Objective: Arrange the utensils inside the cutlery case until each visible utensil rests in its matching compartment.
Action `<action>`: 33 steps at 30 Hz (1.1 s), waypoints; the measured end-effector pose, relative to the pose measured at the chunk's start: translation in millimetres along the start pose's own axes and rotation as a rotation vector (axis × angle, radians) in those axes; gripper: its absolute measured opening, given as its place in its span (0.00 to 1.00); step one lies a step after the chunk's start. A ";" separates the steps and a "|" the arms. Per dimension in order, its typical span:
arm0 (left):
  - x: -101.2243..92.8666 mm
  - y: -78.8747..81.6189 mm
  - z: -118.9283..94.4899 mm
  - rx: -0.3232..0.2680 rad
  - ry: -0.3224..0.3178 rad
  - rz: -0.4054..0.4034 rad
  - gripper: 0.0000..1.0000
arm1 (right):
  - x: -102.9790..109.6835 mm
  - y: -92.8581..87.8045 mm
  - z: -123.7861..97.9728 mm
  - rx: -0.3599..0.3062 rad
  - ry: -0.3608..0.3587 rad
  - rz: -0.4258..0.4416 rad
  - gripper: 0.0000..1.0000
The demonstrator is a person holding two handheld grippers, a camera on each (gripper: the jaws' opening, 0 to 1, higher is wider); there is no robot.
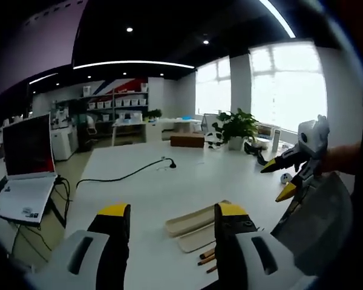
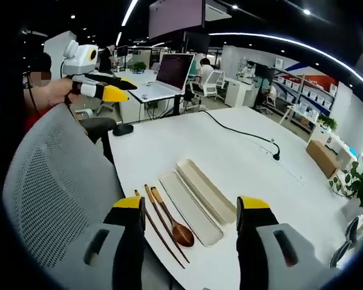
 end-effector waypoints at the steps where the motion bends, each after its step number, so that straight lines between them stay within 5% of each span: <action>1: 0.1 -2.2 0.8 0.005 0.002 -0.001 0.58 | 0.6 0.3 1.5 0.004 0.008 -0.012 0.58; 10: -5.5 -10.8 3.2 0.046 -0.008 0.060 0.57 | 17.4 -17.5 19.9 0.100 0.143 -0.141 0.49; 17: -1.4 -10.3 1.8 0.037 0.001 0.052 0.57 | 32.0 -36.6 34.7 0.197 0.217 -0.160 0.40; 24: -0.5 -10.9 1.5 0.036 0.004 0.067 0.58 | 40.9 -33.8 41.4 0.196 0.264 -0.131 0.38; 33: -0.6 -11.6 1.5 0.042 0.008 0.085 0.58 | 43.5 -35.7 52.4 0.237 0.284 -0.192 0.33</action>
Point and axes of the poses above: the point that each gripper's makers call its tool centre point, and the gripper's own axes: z roughly forward along the fingers, x roughly to its left, y roughly out of its top, the point moved 1 cm from there along -z, roughly backward along the fingers, and after that the axes turned 1 degree about -x, right-handed, at the moved point
